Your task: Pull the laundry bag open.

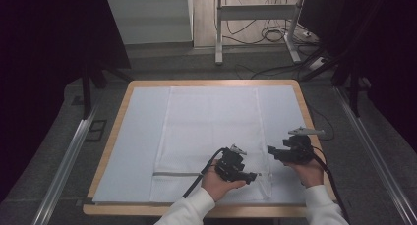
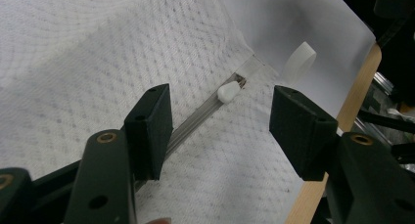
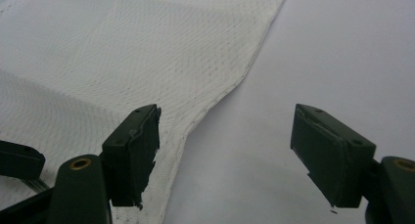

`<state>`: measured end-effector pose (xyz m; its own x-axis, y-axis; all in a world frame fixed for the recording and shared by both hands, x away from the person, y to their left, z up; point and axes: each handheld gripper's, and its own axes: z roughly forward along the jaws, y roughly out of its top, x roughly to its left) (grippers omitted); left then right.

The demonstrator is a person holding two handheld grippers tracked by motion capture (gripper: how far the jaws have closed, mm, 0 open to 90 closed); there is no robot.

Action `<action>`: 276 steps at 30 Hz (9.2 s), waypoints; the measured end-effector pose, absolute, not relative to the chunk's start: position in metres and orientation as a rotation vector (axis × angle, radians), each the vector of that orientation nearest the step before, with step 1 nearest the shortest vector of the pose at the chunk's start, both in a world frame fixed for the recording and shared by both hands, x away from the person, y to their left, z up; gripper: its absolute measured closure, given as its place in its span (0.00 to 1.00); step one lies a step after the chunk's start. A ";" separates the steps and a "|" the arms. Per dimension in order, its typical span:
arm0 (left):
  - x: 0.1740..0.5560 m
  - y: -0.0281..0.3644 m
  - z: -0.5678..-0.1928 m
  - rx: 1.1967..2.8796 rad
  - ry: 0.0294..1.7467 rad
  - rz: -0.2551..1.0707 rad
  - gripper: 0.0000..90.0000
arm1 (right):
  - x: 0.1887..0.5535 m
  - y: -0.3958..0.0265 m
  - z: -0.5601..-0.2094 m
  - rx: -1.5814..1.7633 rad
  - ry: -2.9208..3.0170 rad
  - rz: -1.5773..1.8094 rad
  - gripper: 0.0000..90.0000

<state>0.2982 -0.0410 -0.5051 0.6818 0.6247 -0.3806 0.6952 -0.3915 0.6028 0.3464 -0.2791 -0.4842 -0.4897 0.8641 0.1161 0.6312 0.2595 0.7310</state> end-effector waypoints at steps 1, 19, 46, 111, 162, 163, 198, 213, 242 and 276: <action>0.299 -0.042 -0.506 2.121 1.013 -0.119 0.46 | 0.346 -0.279 -0.484 1.375 2.228 1.068 0.29; 0.302 -0.053 -0.512 2.127 1.016 -0.155 0.52 | 0.347 -0.279 -0.484 1.369 2.227 1.059 0.29; 0.301 -0.064 -0.516 2.136 0.999 -0.196 0.61 | 0.347 -0.279 -0.485 1.370 2.226 1.052 0.29; 0.302 -0.026 -0.490 2.037 0.953 -0.163 0.96 | 0.340 -0.288 -0.473 1.484 2.219 1.177 0.25; 0.299 -0.024 -0.496 2.036 0.952 -0.184 0.96 | 0.344 -0.237 -0.505 1.753 2.442 1.305 0.45; 0.299 -0.024 -0.496 2.035 0.952 -0.185 0.96 | 0.344 -0.236 -0.506 1.753 2.447 1.302 0.46; 0.302 -0.025 -0.512 2.050 0.989 -0.220 0.96 | 0.346 -0.231 -0.510 1.651 2.607 1.319 0.98; 0.305 -0.019 -0.517 2.022 1.010 -0.258 0.96 | 0.343 -0.233 -0.511 1.627 2.617 1.329 0.98; 0.306 -0.008 -0.522 2.026 1.023 -0.277 0.96 | 0.340 -0.236 -0.512 1.604 2.618 1.334 0.98; 0.305 0.010 -0.520 2.021 1.060 -0.252 0.96 | 0.342 -0.240 -0.511 1.617 2.568 1.370 0.98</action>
